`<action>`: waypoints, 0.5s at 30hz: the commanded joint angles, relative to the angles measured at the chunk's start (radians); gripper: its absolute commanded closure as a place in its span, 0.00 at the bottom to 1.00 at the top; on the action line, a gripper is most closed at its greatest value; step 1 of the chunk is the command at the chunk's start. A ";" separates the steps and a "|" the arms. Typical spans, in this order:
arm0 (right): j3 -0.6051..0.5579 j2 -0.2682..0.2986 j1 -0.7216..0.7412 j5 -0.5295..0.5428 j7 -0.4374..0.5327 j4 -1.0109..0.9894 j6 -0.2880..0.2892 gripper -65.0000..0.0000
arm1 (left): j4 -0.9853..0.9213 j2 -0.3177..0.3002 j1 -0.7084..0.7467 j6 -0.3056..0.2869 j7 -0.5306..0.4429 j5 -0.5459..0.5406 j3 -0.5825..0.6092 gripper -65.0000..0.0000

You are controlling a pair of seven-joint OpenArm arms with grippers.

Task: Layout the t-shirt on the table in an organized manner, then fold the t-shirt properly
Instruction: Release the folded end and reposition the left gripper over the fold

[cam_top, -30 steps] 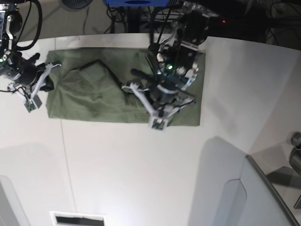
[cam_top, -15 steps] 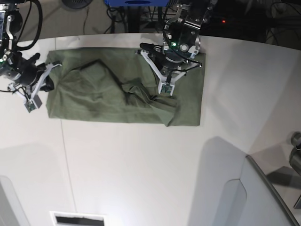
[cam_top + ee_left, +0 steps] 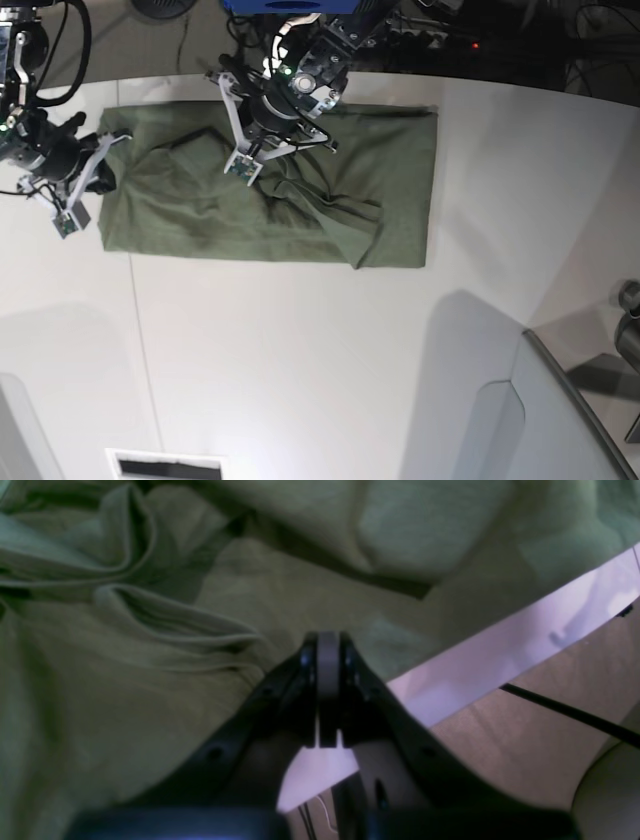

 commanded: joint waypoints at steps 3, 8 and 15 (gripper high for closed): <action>0.010 0.014 0.006 0.006 0.018 0.017 0.004 1.00 | 0.111 -0.040 0.027 0.006 -0.013 0.009 -0.041 1.00; 0.010 0.017 0.006 0.006 0.018 0.017 0.004 1.00 | 0.213 -0.012 0.103 0.006 -0.017 0.009 -0.398 1.00; 0.003 0.013 0.009 0.006 0.018 0.017 0.004 1.00 | 0.203 -0.011 0.032 0.006 -0.019 0.006 -0.579 1.00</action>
